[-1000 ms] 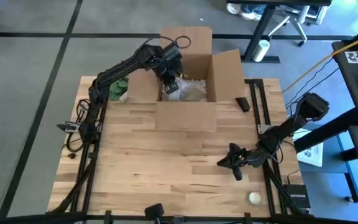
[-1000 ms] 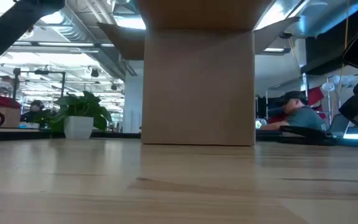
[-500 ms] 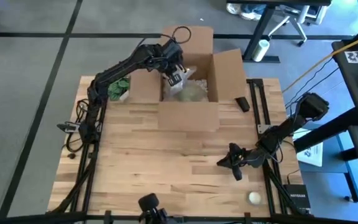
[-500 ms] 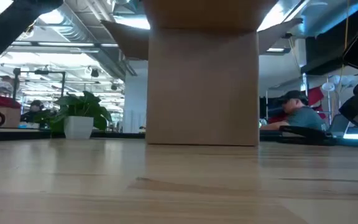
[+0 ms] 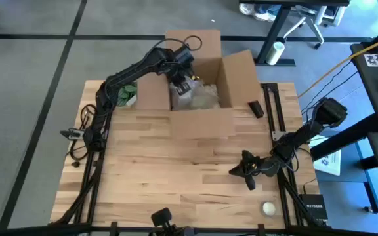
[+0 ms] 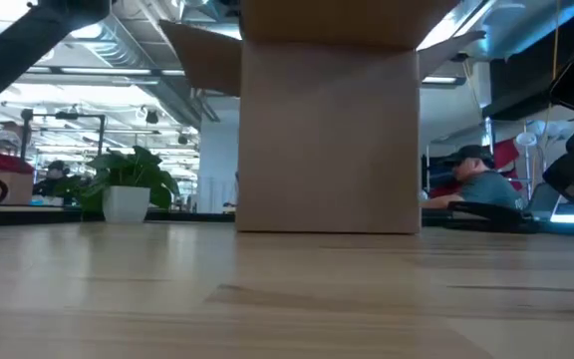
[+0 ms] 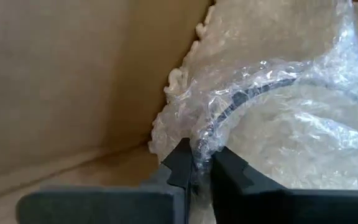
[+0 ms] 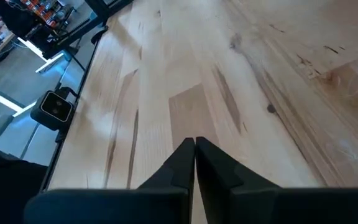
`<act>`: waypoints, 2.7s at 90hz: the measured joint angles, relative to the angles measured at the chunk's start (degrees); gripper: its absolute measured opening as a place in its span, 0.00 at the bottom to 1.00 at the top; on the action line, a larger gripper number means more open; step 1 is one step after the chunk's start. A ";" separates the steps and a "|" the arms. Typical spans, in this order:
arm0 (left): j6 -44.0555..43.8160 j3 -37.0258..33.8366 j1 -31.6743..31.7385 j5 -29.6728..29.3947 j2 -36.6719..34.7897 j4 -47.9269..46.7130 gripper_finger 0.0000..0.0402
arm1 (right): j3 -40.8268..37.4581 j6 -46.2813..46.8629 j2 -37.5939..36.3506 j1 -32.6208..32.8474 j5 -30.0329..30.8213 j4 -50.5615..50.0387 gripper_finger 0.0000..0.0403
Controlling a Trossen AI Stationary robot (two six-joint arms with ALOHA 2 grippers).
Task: Wrap mug
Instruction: Put the wrapped white and blue mug into the cardboard box, then return to Home Position
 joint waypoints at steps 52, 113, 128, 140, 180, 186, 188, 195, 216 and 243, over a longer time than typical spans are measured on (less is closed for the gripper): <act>0.31 0.00 -1.29 4.77 0.04 4.54 0.29 | 0.00 -0.11 0.00 -0.01 0.00 0.00 0.00; 4.39 1.14 -1.33 3.05 -0.41 5.61 0.43 | 0.00 -0.35 0.00 -0.01 0.00 -0.83 0.00; 4.60 2.96 -1.37 2.88 -2.19 6.58 0.43 | 0.00 -1.30 0.00 0.01 0.01 -0.81 0.00; 4.20 2.95 -1.42 2.77 -3.12 5.84 0.43 | 0.00 -1.57 0.00 -0.01 0.02 -0.84 0.00; 2.61 2.91 -1.79 0.41 -4.35 2.34 0.38 | 0.00 -1.53 0.00 0.01 0.02 -0.61 0.00; 2.61 2.91 -1.68 -0.02 -5.15 2.05 0.37 | 0.00 -1.53 0.00 0.01 0.02 -0.62 0.00; 2.58 2.91 -1.69 -0.49 -5.33 2.08 0.36 | 0.00 -1.53 0.00 0.01 0.02 -0.63 0.00; 2.31 2.93 -1.61 -3.20 -6.22 2.12 0.36 | 0.00 -1.53 0.00 0.00 0.02 -0.63 0.00; 0.10 2.95 -1.70 3.01 -7.72 1.57 0.36 | 0.00 -1.51 0.00 -0.04 0.44 -0.76 0.00; 3.26 2.95 -4.60 13.73 -7.77 -2.01 0.03 | 0.00 -1.49 0.00 -0.03 0.74 -0.54 0.00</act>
